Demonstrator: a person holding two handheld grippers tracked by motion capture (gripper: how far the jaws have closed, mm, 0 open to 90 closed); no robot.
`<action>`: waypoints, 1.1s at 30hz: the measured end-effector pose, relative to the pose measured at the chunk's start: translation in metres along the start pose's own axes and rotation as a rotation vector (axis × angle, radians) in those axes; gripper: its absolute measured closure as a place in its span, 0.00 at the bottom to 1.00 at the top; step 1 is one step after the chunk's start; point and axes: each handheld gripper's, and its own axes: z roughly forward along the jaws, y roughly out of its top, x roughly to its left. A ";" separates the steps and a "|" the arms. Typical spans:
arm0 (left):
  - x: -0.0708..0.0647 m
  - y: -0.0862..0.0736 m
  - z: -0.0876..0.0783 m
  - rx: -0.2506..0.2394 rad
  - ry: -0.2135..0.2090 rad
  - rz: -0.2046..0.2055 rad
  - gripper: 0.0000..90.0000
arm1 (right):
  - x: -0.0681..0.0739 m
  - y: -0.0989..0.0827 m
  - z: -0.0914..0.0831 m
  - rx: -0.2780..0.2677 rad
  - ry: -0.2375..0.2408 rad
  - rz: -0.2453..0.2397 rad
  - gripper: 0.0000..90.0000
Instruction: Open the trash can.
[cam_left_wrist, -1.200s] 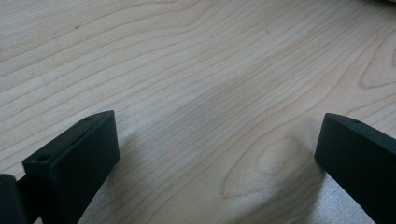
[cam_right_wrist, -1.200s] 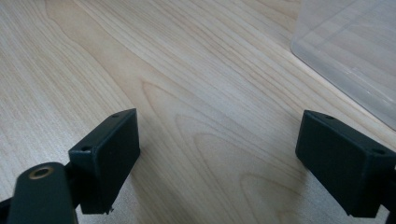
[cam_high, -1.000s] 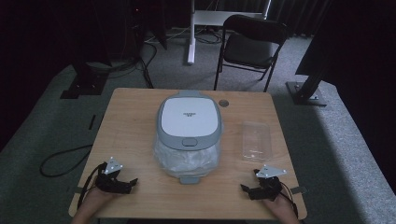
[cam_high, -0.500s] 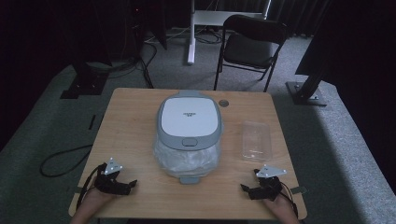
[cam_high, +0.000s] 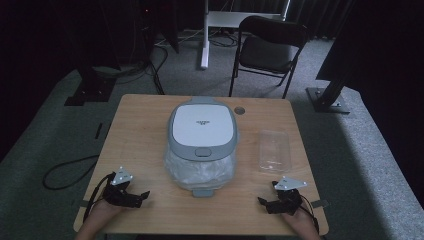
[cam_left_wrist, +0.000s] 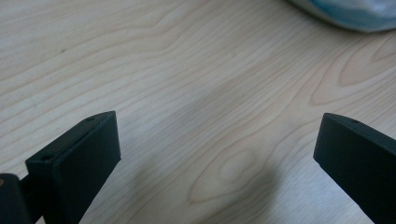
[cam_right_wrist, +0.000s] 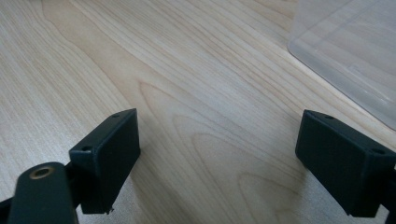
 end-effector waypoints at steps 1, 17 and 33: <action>-0.001 0.001 0.000 -0.006 -0.009 -0.003 0.02 | 0.000 0.000 0.000 0.000 0.000 0.000 0.15; -0.017 0.031 -0.020 -0.077 -0.059 0.055 0.02 | 0.000 0.000 0.000 0.000 -0.001 0.001 0.15; -0.035 0.069 -0.048 -0.178 -0.107 0.115 0.02 | 0.000 0.000 0.000 0.001 -0.001 0.003 0.15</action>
